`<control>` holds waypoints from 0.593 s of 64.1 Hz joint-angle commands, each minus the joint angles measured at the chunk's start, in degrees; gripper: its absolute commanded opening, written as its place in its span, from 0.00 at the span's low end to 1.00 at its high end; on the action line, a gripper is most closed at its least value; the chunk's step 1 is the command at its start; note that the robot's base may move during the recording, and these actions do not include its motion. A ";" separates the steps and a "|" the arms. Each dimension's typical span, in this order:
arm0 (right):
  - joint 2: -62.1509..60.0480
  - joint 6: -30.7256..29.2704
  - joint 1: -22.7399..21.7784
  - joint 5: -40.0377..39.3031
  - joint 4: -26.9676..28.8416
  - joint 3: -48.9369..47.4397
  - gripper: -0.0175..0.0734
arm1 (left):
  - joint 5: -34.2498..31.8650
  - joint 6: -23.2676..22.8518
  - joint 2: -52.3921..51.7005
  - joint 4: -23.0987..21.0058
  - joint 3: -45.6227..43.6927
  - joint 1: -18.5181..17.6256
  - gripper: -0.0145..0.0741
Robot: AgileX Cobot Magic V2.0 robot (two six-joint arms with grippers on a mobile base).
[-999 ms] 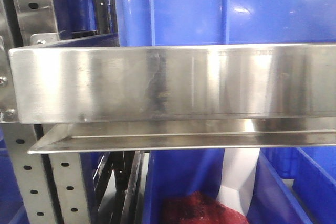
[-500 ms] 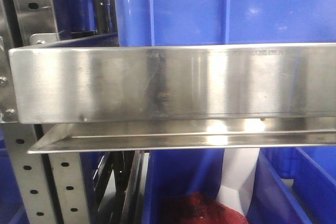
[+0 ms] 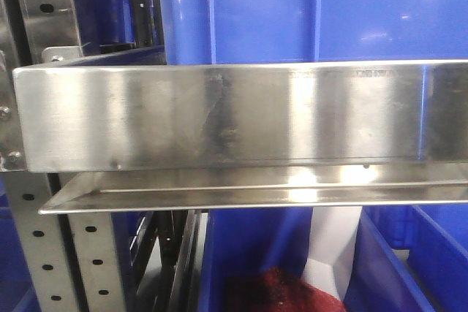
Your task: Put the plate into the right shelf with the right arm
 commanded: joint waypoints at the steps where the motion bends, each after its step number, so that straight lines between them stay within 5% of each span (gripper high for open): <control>1: -1.03 0.10 -0.09 -5.99 -0.58 -0.25 0.25 | -4.90 -0.19 -0.29 -0.23 0.46 -0.30 0.11; 38: -1.03 0.10 3.22 -1.38 -0.58 -0.25 0.25 | -4.90 -0.19 -0.29 -0.23 0.46 -0.30 0.11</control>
